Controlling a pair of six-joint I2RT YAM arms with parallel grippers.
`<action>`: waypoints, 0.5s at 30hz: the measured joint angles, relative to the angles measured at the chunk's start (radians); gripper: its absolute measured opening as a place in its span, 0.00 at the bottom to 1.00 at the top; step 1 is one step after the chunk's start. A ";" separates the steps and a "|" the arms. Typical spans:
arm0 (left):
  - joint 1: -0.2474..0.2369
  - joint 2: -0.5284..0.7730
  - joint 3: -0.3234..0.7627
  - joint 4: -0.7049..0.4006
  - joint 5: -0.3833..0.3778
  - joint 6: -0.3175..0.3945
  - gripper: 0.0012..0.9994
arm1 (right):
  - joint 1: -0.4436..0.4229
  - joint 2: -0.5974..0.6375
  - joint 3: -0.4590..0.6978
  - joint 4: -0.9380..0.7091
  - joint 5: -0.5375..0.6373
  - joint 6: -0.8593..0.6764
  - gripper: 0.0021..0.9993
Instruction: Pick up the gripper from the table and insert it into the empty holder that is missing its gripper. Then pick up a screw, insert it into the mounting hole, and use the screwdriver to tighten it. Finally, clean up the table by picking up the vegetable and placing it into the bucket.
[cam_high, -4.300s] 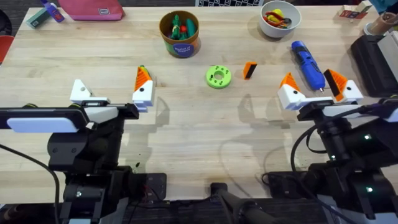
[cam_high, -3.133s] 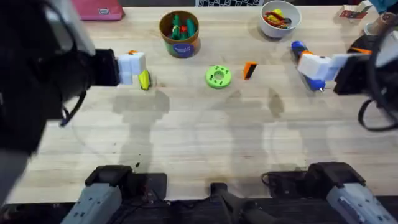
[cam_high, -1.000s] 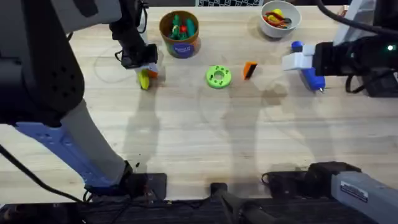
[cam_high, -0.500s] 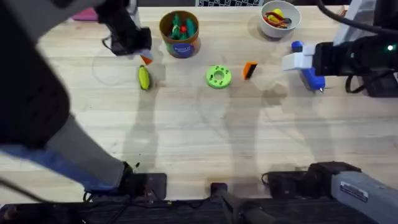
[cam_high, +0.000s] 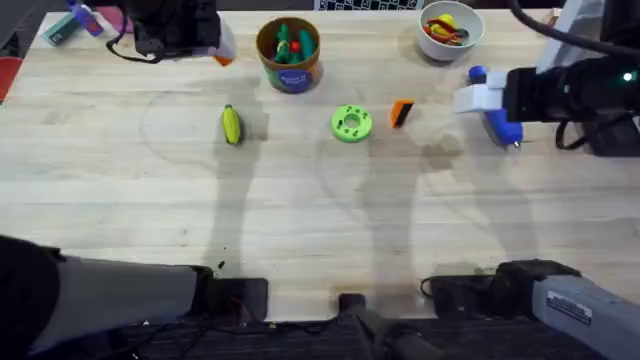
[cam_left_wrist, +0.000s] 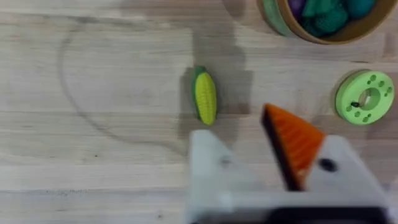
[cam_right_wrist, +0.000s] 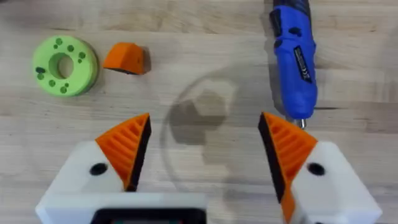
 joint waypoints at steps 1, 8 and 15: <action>0.000 0.000 0.000 -0.001 0.000 0.000 0.43 | 0.000 0.000 0.000 0.000 0.000 0.000 0.99; 0.000 -0.007 0.000 -0.017 0.000 -0.004 0.99 | 0.000 0.000 0.000 -0.010 0.000 0.000 0.99; 0.000 -0.159 -0.018 -0.019 -0.001 -0.004 0.99 | 0.000 0.000 0.000 -0.037 0.000 0.000 0.99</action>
